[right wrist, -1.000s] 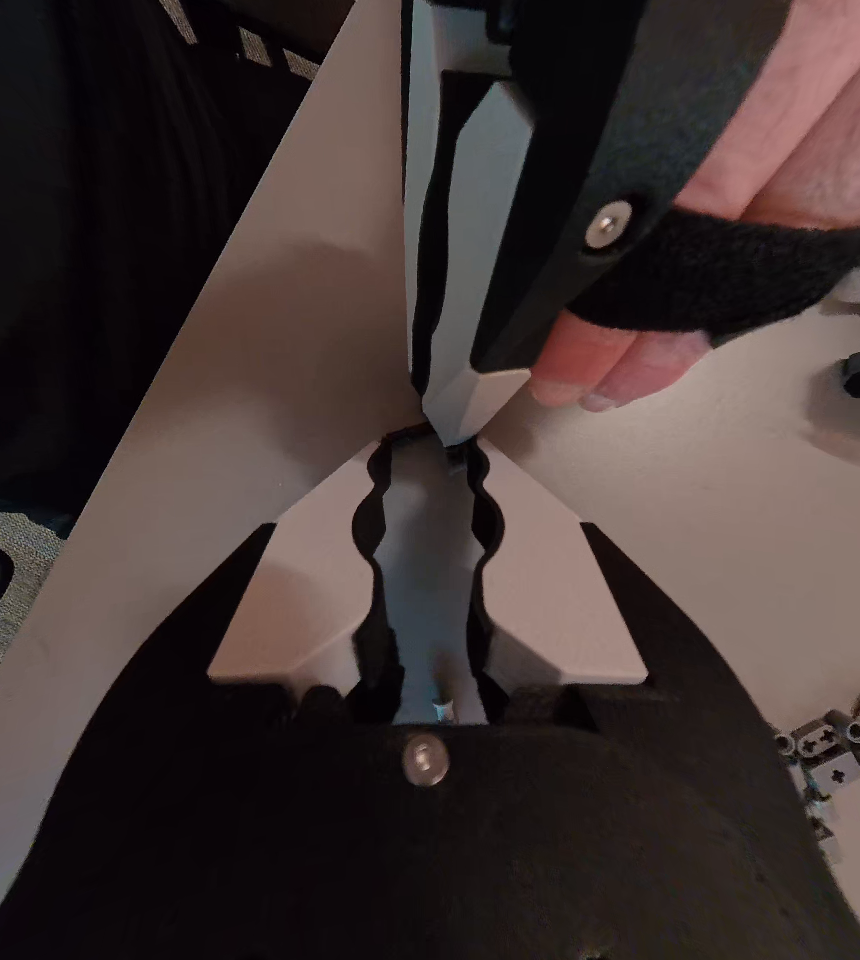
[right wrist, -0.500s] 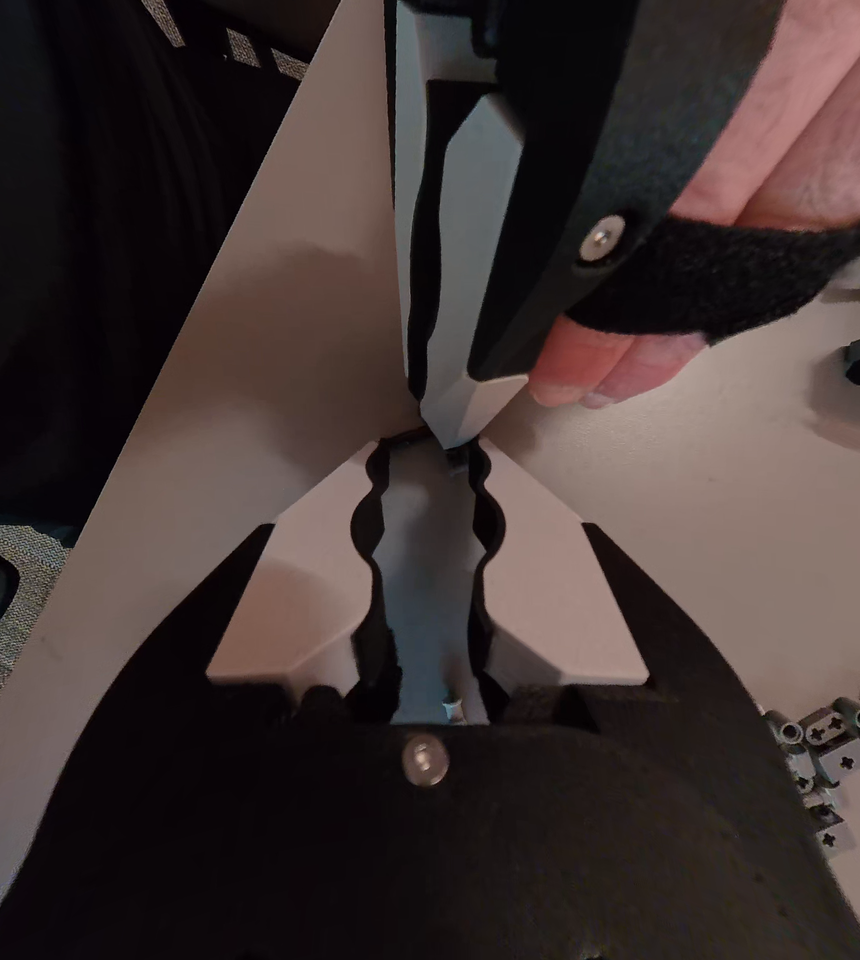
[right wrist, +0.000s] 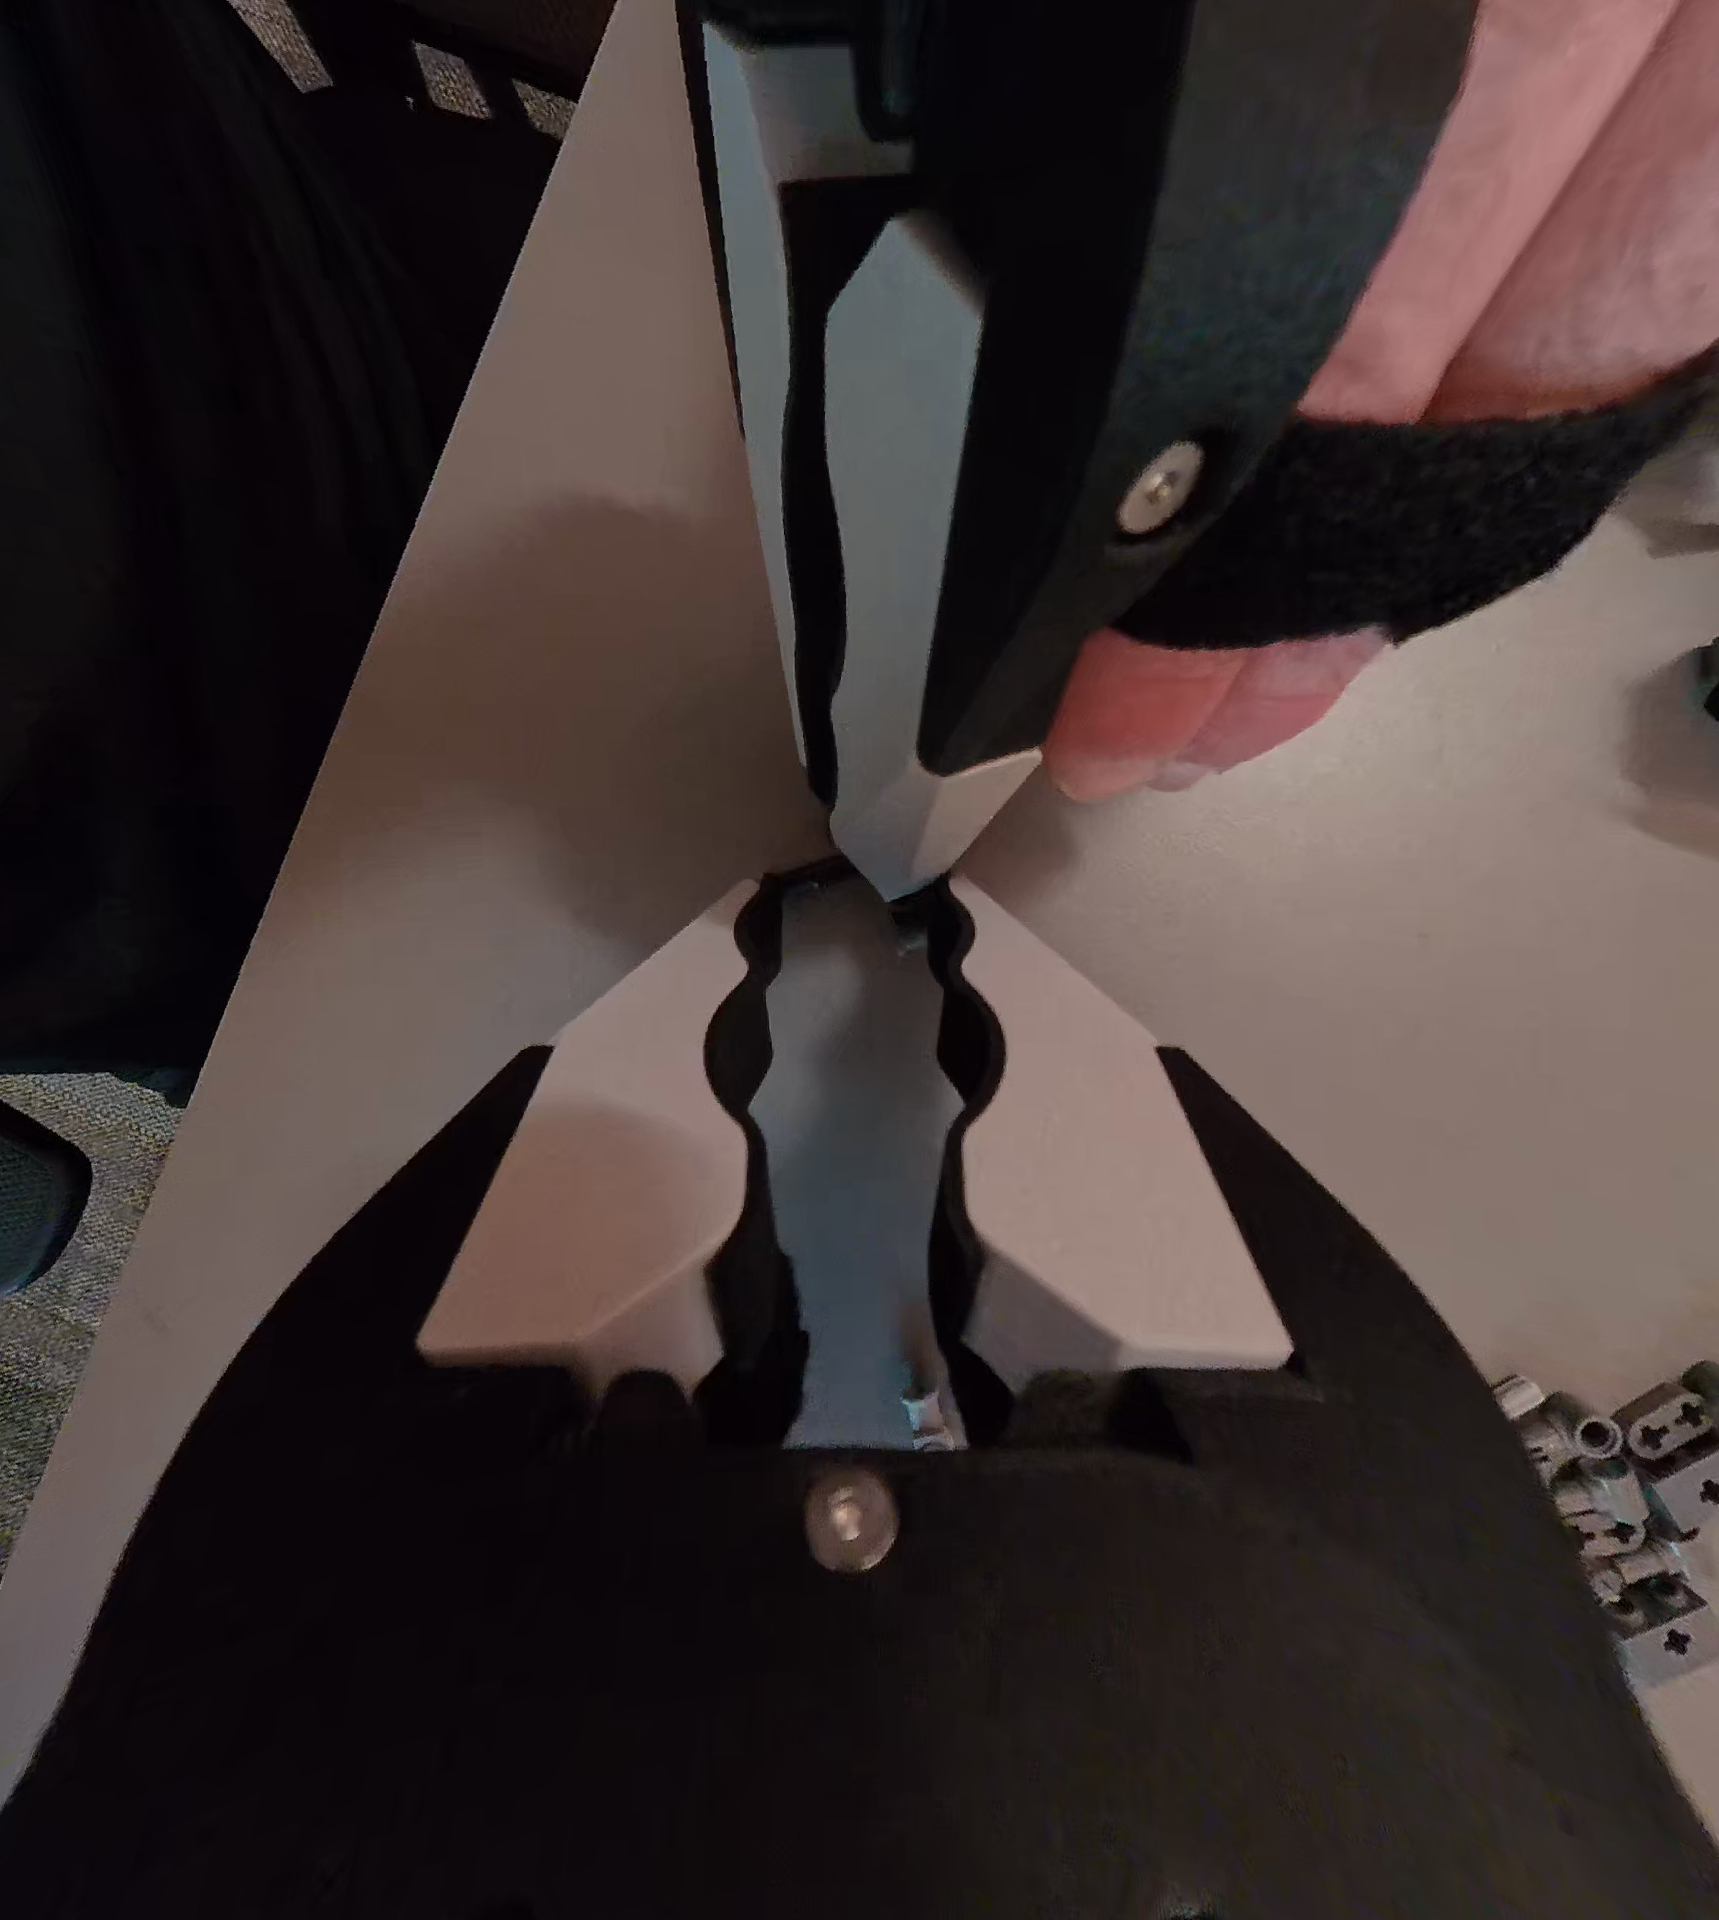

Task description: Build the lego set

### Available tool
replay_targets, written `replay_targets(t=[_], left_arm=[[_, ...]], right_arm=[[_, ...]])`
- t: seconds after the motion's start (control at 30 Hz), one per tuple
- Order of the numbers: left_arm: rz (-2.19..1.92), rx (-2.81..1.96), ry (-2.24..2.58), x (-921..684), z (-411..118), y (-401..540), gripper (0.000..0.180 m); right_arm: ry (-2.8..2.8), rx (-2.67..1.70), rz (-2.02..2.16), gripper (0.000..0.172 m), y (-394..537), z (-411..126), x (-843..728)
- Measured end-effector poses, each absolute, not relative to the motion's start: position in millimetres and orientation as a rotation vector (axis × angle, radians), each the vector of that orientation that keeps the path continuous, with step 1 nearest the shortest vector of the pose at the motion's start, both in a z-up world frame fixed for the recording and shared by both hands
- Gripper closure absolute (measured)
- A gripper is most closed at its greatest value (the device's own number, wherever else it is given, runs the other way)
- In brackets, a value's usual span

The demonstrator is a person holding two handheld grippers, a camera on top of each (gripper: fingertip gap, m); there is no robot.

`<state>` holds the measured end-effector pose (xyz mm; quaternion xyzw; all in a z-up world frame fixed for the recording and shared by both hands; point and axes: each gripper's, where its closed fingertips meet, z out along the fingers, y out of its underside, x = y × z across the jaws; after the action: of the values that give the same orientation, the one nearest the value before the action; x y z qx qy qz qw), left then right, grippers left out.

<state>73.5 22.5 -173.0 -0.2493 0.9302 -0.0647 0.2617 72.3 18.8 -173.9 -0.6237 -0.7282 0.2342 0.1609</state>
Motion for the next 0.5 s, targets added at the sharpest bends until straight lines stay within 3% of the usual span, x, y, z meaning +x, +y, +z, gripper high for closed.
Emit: replay_targets(t=[0.5], left_arm=[[-0.178, -0.714, 2.494, 73.4, -173.3, 22.9, 0.174]], right_arm=[[-2.048, -1.835, 0.655, 0.151, 21.5, -173.9, 70.5]])
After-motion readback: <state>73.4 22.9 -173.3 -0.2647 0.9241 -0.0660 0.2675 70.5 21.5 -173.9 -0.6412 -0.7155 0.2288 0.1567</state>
